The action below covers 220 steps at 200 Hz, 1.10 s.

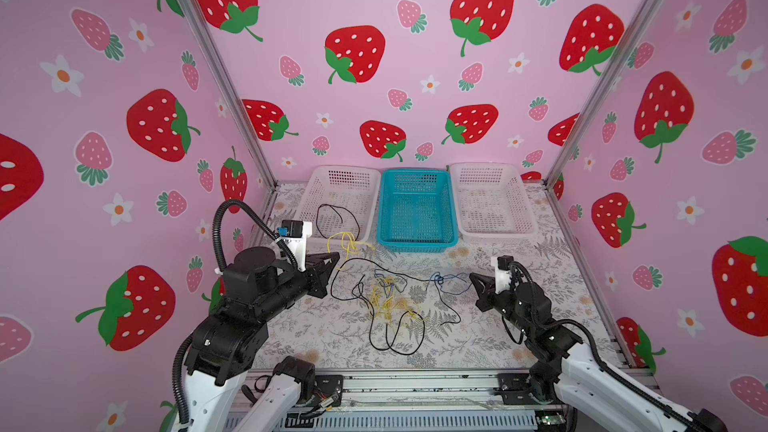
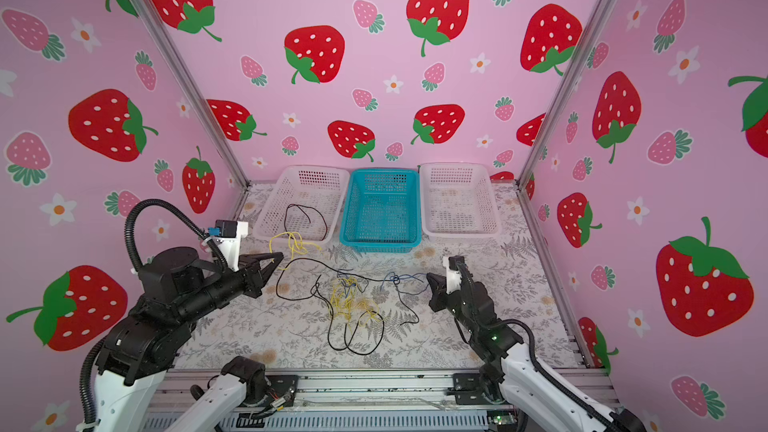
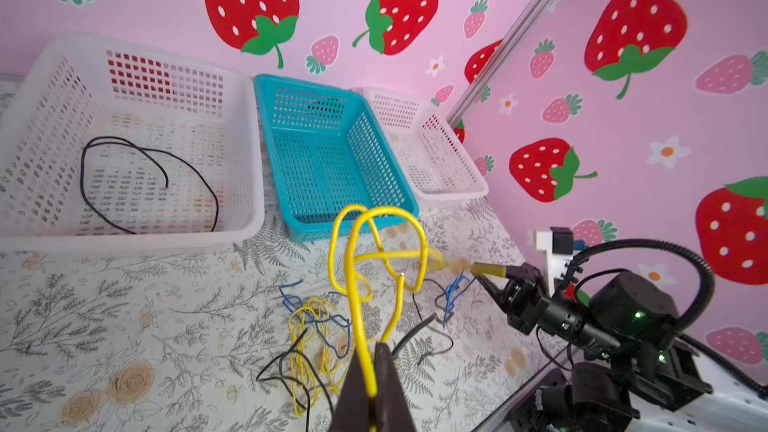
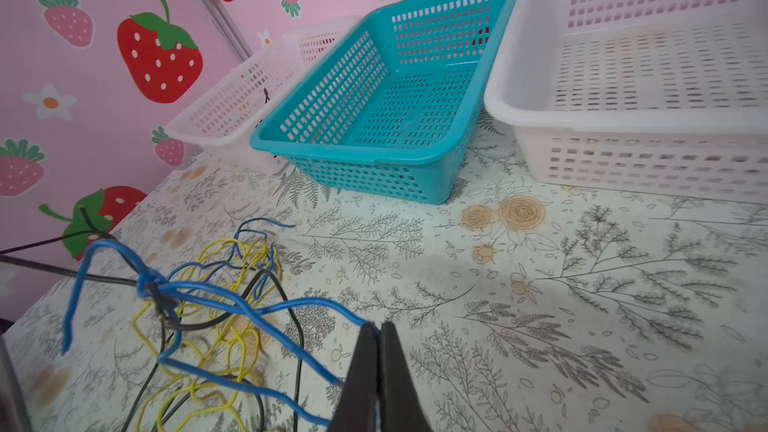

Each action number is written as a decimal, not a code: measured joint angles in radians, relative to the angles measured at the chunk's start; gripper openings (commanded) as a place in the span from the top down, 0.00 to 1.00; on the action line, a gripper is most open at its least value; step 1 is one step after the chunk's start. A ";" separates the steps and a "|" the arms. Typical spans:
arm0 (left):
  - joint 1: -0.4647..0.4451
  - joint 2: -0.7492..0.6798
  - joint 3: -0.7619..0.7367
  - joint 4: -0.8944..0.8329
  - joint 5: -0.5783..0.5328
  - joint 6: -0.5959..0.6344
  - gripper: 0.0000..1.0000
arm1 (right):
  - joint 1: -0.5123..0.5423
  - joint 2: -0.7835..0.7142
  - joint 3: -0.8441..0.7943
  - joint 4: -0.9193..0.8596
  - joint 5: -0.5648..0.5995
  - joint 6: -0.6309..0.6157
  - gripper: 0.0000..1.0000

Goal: Untangle the cables
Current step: 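Carry the yellow cable into the teal basket with the left gripper while the right withdraws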

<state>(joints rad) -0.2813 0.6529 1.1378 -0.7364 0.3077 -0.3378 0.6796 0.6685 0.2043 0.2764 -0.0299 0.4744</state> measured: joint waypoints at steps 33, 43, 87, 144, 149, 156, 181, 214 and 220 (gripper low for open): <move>0.000 0.009 0.008 0.066 -0.009 -0.008 1.00 | -0.002 0.054 0.000 0.021 -0.014 -0.004 1.00; 0.000 0.017 0.010 0.087 -0.010 -0.010 1.00 | -0.002 0.097 0.000 0.034 -0.023 -0.005 1.00; 0.000 0.066 0.009 0.174 0.029 -0.048 1.00 | 0.000 0.226 -0.005 0.126 -0.178 -0.025 0.79; -0.039 0.216 0.008 0.257 0.105 -0.071 1.00 | 0.039 0.205 0.139 0.196 -0.281 -0.094 0.49; -0.047 0.228 0.008 0.263 0.108 -0.071 1.00 | 0.042 0.208 0.153 0.211 -0.291 -0.100 0.49; -0.056 0.244 0.010 0.267 0.113 -0.069 1.00 | 0.050 0.217 0.169 0.237 -0.309 -0.106 0.45; -0.109 0.304 0.030 0.270 0.113 -0.059 1.00 | 0.097 0.296 0.219 0.338 -0.365 -0.113 0.42; -0.174 0.340 0.044 0.277 0.091 -0.044 1.00 | 0.194 0.460 0.285 0.446 -0.444 -0.109 0.39; -0.177 0.341 0.045 0.277 0.087 -0.043 1.00 | 0.211 0.481 0.286 0.468 -0.456 -0.106 0.40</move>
<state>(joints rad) -0.4583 0.9936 1.1831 -0.4595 0.3946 -0.3809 0.8902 1.1496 0.4900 0.7448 -0.4858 0.3687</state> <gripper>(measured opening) 0.064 0.605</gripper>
